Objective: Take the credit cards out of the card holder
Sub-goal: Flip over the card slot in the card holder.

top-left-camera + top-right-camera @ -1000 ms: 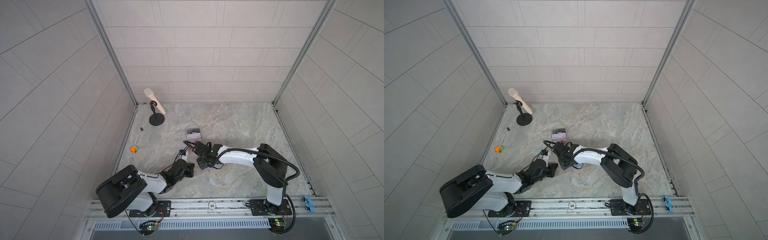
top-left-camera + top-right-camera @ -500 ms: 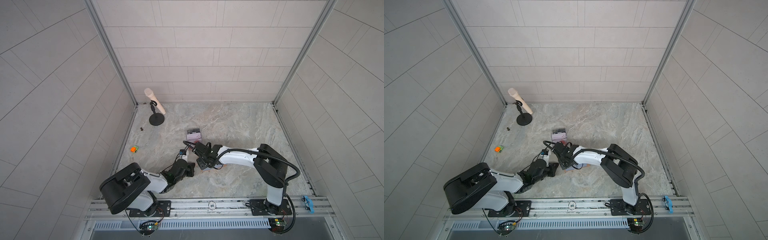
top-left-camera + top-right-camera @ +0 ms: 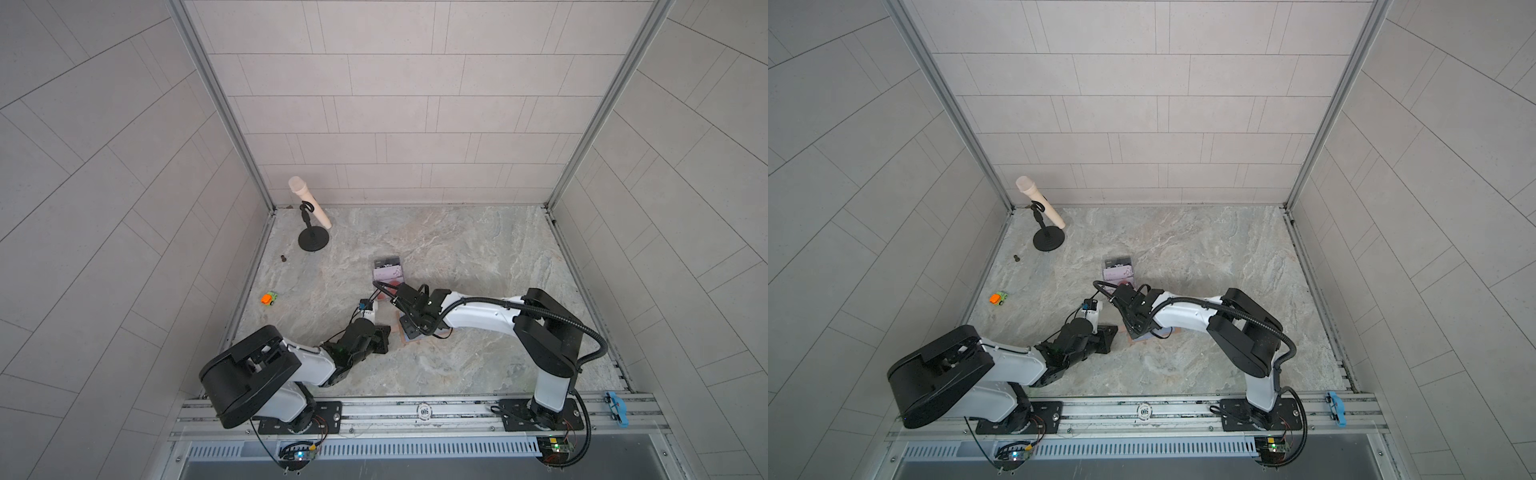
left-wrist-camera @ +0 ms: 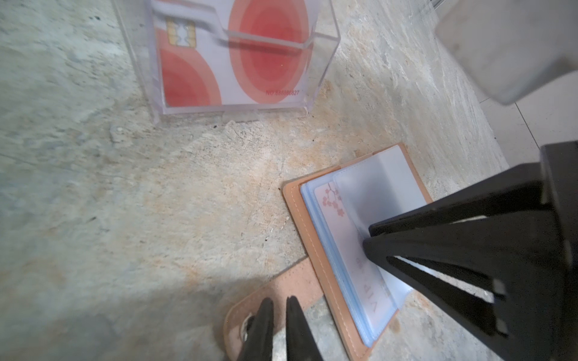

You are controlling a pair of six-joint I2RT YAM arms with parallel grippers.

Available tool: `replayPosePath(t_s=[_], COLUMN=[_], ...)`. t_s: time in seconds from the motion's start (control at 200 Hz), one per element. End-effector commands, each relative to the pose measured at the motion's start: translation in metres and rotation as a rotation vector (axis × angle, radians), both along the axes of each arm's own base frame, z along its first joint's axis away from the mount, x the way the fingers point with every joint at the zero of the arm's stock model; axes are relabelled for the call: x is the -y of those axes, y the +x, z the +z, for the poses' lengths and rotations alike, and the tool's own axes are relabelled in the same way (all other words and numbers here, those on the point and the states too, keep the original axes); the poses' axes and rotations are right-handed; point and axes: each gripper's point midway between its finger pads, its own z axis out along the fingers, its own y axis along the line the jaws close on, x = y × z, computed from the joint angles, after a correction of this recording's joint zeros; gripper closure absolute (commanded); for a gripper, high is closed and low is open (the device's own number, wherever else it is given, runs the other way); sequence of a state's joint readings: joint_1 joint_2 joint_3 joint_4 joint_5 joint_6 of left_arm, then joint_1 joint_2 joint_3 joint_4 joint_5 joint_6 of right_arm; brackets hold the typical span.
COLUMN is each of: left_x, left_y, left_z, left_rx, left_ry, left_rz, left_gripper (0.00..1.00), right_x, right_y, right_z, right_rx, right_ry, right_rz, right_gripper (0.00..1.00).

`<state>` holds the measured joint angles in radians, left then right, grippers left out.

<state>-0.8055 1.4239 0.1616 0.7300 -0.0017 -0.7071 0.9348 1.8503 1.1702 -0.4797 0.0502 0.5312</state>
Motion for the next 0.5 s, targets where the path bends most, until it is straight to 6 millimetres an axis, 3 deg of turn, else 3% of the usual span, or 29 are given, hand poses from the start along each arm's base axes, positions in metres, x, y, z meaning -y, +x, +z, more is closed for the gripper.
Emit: replayPosePath(t_s=[0.0, 0.496], left_x=[-0.024, -0.022], left_y=[-0.024, -0.022], left_z=[-0.039, -0.039], left_rx=[-0.123, -0.124], left_ry=[0.137, 0.151], left_rz=[-0.006, -0.015], left_gripper=[0.84, 0.84], right_x=[0.019, 0.059], right_y=[0.0, 0.013], right_z=[0.003, 0.019], right_rx=[0.008, 0.081], right_ry=[-0.056, -0.178], right_rz=[-0.026, -0.097], right_gripper=[0.86, 0.87])
